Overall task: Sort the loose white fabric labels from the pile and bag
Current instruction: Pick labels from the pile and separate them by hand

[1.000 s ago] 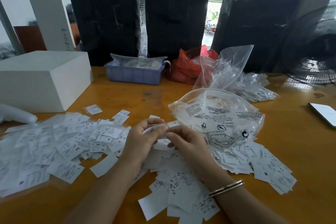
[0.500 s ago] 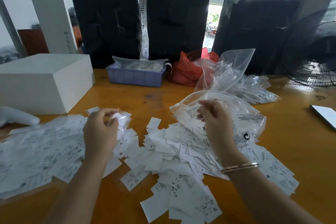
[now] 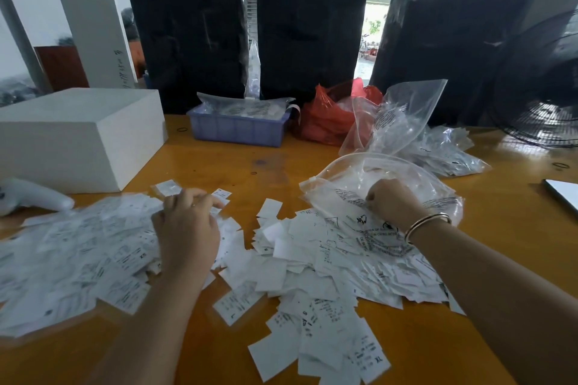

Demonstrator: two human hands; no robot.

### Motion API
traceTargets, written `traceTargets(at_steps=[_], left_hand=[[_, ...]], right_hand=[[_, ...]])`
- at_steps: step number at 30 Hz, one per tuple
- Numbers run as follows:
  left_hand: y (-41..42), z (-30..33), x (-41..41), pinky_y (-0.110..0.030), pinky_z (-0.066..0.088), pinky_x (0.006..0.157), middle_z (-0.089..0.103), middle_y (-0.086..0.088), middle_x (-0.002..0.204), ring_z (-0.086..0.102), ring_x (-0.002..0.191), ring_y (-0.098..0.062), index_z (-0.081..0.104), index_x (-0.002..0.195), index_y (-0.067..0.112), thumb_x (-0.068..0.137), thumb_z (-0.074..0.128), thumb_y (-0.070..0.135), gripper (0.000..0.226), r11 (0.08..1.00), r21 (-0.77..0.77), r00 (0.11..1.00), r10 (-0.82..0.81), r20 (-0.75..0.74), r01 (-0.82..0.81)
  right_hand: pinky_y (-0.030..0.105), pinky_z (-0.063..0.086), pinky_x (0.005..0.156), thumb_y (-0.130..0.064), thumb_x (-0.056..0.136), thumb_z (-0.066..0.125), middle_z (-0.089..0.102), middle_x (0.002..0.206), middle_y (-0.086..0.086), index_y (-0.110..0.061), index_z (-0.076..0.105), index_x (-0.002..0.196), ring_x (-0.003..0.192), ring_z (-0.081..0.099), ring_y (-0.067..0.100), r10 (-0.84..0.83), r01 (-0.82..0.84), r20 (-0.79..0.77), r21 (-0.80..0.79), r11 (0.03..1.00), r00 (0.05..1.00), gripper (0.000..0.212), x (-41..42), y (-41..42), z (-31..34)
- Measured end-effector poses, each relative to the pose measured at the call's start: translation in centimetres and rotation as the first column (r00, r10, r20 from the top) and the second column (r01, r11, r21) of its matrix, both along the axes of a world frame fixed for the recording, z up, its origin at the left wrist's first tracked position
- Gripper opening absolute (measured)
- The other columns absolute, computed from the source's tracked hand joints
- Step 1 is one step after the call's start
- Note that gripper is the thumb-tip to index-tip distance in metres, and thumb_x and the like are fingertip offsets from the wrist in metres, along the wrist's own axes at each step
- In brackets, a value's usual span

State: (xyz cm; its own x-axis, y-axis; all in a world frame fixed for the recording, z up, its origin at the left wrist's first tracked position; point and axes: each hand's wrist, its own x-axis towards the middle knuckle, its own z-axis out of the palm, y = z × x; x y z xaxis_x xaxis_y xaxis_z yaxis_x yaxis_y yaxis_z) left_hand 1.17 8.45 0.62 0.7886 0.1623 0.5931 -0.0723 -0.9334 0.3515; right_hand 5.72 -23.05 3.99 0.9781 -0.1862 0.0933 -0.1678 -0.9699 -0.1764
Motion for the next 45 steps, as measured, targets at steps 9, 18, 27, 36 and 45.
traceTargets(at_steps=[9, 18, 27, 36, 45], left_hand=[[-3.2, -0.2, -1.2, -0.027, 0.043, 0.087, 0.058, 0.015, 0.099, 0.050, 0.101, -0.009, 0.069, 0.097, 0.024, 0.090, 0.060, 0.013, 0.016, 0.844, -0.088, 0.843, -0.534, -0.057, 0.529], [-3.9, -0.6, -1.4, -0.022, 0.040, 0.086, 0.059, 0.016, 0.104, 0.047, 0.103, -0.005, 0.068, 0.100, 0.031, 0.093, 0.055, 0.017, 0.020, 0.801, -0.153, 0.787, -0.597, -0.155, 0.578], [-4.5, 0.3, -1.8, -0.015, 0.044, 0.080, 0.059, 0.026, 0.099, 0.054, 0.095, 0.005, 0.064, 0.092, 0.037, 0.093, 0.057, 0.023, 0.016, 0.697, -0.442, 0.759, -0.649, -0.056, 0.564], [-4.8, 1.4, -2.5, -0.032, 0.052, 0.072, 0.073, -0.011, 0.092, 0.070, 0.080, -0.021, 0.066, 0.109, 0.011, 0.075, 0.035, 0.072, 0.076, 0.168, -0.953, 0.608, -0.793, 0.022, 0.253], [-4.8, 1.6, -2.6, -0.034, 0.057, 0.070, 0.074, -0.012, 0.097, 0.072, 0.086, -0.028, 0.060, 0.114, 0.022, 0.073, 0.042, 0.067, 0.064, 0.163, -0.979, 0.557, -0.827, -0.070, 0.120]], right_hand=[[0.035, 0.045, 0.081, -0.028, 0.088, 0.060, 0.065, 0.096, 0.001, -0.017, 0.066, 0.089, 0.086, 0.058, 0.020, -0.019, 0.020, 0.120, -0.004, 1.000, 0.993, 0.013, -1.4, -0.2, 0.7], [0.036, 0.055, 0.074, -0.005, 0.087, 0.050, 0.067, 0.091, 0.011, -0.006, 0.071, 0.089, 0.080, 0.063, 0.027, -0.105, 0.102, 0.086, 0.035, 0.994, 0.991, 0.021, -1.8, 0.1, 0.7], [0.015, 0.042, 0.052, -0.019, 0.085, 0.067, 0.065, 0.069, -0.008, -0.023, 0.065, 0.077, 0.055, 0.055, -0.001, -0.098, -0.362, 0.522, 0.703, 0.612, 0.847, 0.010, -4.7, 4.3, 3.2], [0.018, 0.053, 0.065, -0.002, 0.083, 0.065, 0.070, 0.073, -0.001, -0.010, 0.064, 0.082, 0.068, 0.065, 0.011, 0.071, -0.399, 0.394, 0.914, 0.079, 0.917, 0.008, -8.9, 9.6, -1.2], [0.028, 0.059, 0.068, -0.001, 0.086, 0.064, 0.071, 0.070, -0.004, -0.017, 0.062, 0.080, 0.069, 0.071, 0.016, 0.024, -0.423, 0.442, 0.840, 0.339, 0.897, 0.018, -8.7, 10.1, -2.8]])
